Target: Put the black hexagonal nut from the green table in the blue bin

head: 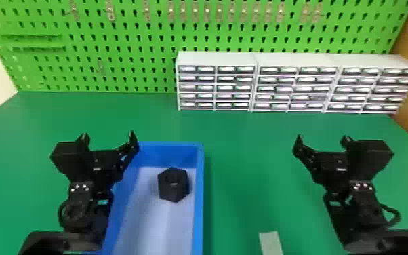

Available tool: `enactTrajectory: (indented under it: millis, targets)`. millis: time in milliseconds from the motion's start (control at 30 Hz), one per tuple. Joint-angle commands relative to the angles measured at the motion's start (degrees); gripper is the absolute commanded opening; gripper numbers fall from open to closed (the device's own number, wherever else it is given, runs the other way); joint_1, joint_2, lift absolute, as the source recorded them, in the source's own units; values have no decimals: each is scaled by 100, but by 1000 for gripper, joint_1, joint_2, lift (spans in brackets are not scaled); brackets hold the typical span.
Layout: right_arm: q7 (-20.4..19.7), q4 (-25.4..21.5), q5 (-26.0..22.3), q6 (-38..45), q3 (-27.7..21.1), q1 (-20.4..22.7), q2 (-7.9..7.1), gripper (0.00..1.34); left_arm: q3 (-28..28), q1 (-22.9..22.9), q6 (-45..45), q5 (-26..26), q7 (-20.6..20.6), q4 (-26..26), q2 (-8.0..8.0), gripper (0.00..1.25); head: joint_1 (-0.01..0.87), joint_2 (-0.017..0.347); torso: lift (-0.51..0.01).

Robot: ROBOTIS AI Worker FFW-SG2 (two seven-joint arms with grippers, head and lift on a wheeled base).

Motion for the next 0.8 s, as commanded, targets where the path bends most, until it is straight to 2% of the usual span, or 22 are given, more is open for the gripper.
enactTrajectory:
  millis: [0, 767]
  targets:
    - [0, 0, 0, 0, 0, 9, 0, 1189, 5, 0, 4, 0, 0, 0, 0, 1112, 657, 57, -95]
    - [0, 0, -9, 0, 17, 9, -18, 1189, -39, -9, 4, 9, 0, 0, 0, 1112, 657, 57, -95]
